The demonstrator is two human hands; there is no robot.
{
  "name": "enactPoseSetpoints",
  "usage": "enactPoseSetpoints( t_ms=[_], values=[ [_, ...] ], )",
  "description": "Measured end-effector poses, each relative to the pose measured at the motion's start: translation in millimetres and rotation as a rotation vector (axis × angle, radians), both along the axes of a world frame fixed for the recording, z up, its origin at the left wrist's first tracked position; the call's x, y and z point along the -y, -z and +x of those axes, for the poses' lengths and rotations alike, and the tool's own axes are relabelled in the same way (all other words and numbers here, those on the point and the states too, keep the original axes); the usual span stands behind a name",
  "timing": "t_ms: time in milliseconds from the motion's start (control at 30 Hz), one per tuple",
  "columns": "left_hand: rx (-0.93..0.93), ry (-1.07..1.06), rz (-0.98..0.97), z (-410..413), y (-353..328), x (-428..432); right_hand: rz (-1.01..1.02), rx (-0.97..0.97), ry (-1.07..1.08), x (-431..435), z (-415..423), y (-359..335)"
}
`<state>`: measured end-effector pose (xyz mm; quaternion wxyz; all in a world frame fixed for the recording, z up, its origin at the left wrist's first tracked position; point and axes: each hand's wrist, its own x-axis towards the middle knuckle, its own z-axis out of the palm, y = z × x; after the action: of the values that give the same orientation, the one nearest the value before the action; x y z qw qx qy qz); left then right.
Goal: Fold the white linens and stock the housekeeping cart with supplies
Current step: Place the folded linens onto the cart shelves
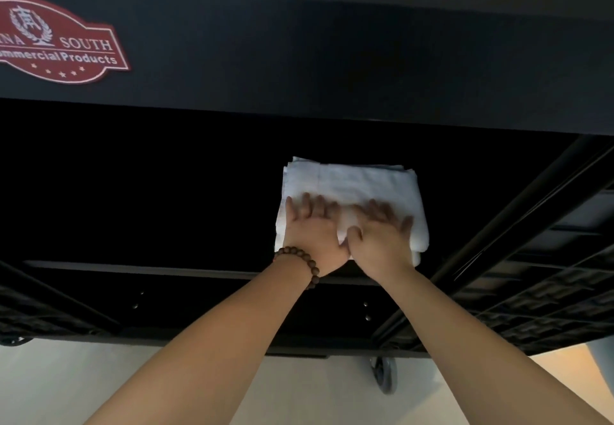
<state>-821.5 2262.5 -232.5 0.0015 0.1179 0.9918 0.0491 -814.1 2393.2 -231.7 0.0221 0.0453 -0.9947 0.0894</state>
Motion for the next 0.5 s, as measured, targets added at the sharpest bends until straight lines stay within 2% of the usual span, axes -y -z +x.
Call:
enactPoseSetpoints(
  t_ms=[67,100,200,267,400,500],
  values=[
    [-0.060,0.015,0.033,-11,-6,-2,-0.108,-0.031,-0.063,2,-21,-6],
    [-0.044,0.003,0.041,-16,-6,-3,-0.104,0.018,-0.089,2,-31,-7],
    [0.052,-0.067,0.036,-23,6,-1,0.079,0.203,-0.112,-1,-48,2],
    [0.041,-0.112,0.056,-17,15,2,0.149,0.200,-0.033,-8,-49,8],
    [0.071,-0.220,0.150,3,21,13,0.136,0.171,0.185,-10,-33,9],
    [0.115,-0.235,0.174,20,20,25,0.104,0.096,0.196,-6,-5,14]
  ],
)
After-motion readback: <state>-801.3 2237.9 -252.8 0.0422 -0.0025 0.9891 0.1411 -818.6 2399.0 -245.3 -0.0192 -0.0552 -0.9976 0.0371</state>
